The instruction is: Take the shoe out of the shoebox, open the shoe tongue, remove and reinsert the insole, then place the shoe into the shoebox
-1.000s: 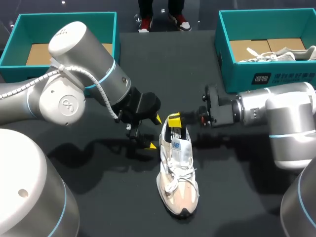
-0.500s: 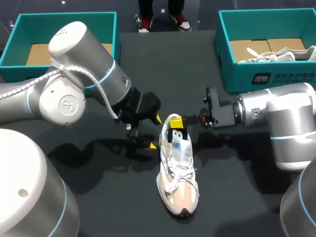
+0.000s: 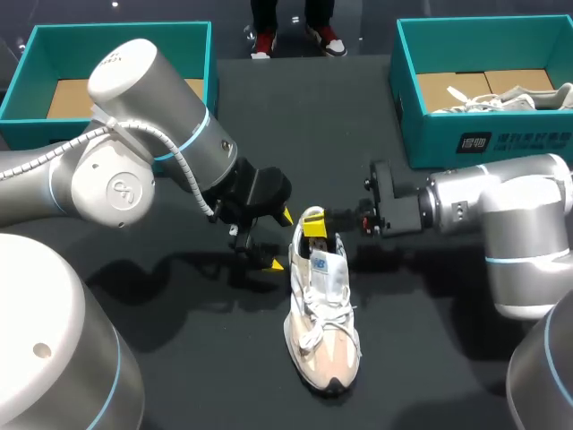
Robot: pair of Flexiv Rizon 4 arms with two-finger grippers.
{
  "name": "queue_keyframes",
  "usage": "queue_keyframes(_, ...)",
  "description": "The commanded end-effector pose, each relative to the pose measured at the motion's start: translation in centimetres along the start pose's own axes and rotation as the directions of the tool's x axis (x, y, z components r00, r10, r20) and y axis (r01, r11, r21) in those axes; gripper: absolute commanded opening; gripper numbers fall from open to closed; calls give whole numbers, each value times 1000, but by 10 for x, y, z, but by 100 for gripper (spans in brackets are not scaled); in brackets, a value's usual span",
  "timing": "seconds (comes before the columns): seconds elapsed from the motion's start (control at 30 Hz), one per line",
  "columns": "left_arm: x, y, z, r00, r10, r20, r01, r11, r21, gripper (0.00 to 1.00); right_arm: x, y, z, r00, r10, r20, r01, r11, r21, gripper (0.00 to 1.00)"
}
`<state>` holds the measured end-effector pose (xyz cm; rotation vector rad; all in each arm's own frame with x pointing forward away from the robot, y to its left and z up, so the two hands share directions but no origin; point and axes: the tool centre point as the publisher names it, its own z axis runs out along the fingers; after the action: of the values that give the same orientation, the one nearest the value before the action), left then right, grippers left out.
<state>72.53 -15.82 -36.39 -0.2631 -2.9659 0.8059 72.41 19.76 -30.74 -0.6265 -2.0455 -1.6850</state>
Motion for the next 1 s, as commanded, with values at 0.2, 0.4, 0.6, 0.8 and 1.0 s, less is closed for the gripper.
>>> queue_keyframes(0.2, 0, 6, -17, 1000, 20, -5, -20, 1000, 7, 100, 6, 11, -24, 998, 25, 51, -28, 998, 53, 40)
queue_keyframes(0.4, -1, 16, -31, 1000, 27, -15, -27, 1000, -8, 100, -1, 5, -44, 995, 72, 67, -76, 996, 56, 40)
queue_keyframes(0.6, -2, 26, -48, 999, 38, -25, -39, 999, -30, 100, -5, 4, -61, 989, 111, 96, -118, 990, 74, 40)
queue_keyframes(0.8, -3, 43, -71, 996, 74, -59, -76, 996, -44, 100, -6, 7, -83, 975, 159, 158, -178, 977, 116, 40)
queue_keyframes(1.0, -5, 62, -98, 991, 103, -80, -109, 991, -71, 100, -9, 15, -112, 944, 221, 244, -268, 946, 182, 40)
